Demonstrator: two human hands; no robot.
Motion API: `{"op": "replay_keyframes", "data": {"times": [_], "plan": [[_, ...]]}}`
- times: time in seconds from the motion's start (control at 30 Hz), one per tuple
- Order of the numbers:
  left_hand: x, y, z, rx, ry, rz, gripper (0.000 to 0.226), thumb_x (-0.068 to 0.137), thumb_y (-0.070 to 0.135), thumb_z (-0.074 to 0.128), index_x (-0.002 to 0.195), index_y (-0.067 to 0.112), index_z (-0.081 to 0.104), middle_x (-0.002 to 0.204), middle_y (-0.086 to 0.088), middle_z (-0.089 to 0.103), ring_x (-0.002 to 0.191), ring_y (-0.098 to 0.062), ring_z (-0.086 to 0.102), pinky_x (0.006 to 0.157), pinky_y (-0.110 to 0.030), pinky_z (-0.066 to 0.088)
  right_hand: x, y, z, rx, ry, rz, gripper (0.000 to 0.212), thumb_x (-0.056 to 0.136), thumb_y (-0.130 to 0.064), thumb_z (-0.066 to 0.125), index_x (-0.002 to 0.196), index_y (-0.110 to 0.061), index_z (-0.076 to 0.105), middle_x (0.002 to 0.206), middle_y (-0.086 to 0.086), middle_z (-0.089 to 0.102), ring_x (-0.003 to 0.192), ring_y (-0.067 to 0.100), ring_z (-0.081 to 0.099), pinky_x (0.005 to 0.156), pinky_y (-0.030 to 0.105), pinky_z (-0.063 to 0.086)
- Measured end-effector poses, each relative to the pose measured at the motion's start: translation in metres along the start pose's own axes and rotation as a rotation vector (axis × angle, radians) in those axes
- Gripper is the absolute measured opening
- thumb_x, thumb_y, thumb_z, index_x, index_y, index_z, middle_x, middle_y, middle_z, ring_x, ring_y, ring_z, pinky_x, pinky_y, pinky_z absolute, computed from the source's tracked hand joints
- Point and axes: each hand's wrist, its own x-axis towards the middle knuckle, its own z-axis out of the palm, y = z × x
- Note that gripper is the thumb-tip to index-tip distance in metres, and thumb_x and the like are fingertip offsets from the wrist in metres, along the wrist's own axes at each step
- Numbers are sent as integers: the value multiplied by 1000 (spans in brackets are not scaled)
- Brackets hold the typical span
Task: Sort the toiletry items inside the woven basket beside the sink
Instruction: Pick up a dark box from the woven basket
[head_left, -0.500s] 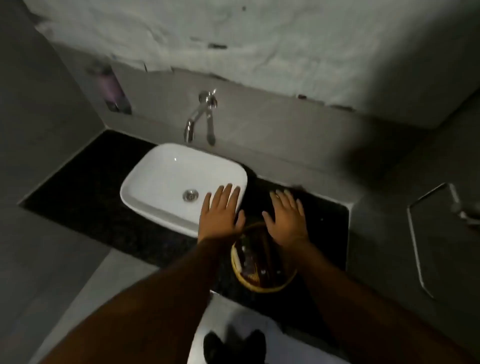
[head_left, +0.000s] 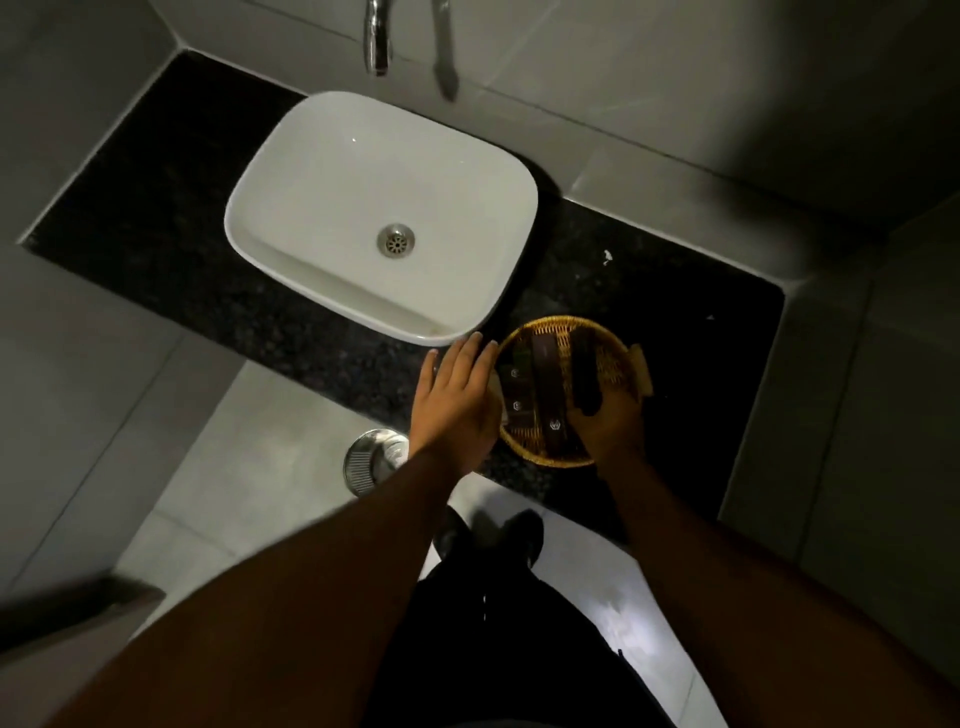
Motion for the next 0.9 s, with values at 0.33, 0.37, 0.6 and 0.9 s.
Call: {"op": "replay_keyframes", "data": {"times": [0.33, 0.37, 0.6, 0.9], "plan": [[59, 30, -77, -425, -256, -218, 64, 101, 77, 32, 126, 31, 68, 118, -6, 79, 112, -31, 73, 98, -47, 57, -85, -33, -66, 117, 40, -426, 36, 85, -28, 81, 119, -26, 69, 157, -8, 35, 163, 26, 17, 121, 43, 36], [59, 28, -83, -468, -248, -192, 58, 103, 73, 36, 107, 28, 71, 106, -7, 79, 102, -30, 74, 90, -44, 58, -90, -37, -73, 153, 32, -462, 35, 85, -28, 81, 118, -27, 69, 153, -5, 41, 161, 19, 22, 122, 44, 38], [59, 0, -123, -1107, -328, -184, 63, 117, 38, 40, 90, -8, 72, 51, -13, 49, 43, -23, 43, 48, -30, 39, -100, -59, -98, 285, -88, -619, 34, 92, -25, 80, 123, -13, 74, 111, -7, 74, 106, 5, 71, 91, 32, 61], [43, -16, -131, -1140, -292, -221, 65, 108, 59, 50, 78, 6, 70, 53, -10, 57, 41, -22, 52, 51, -31, 50, -105, -69, -104, 124, -45, -759, 27, 99, -36, 72, 123, -25, 73, 100, -12, 73, 96, 7, 72, 85, 33, 59]]}}
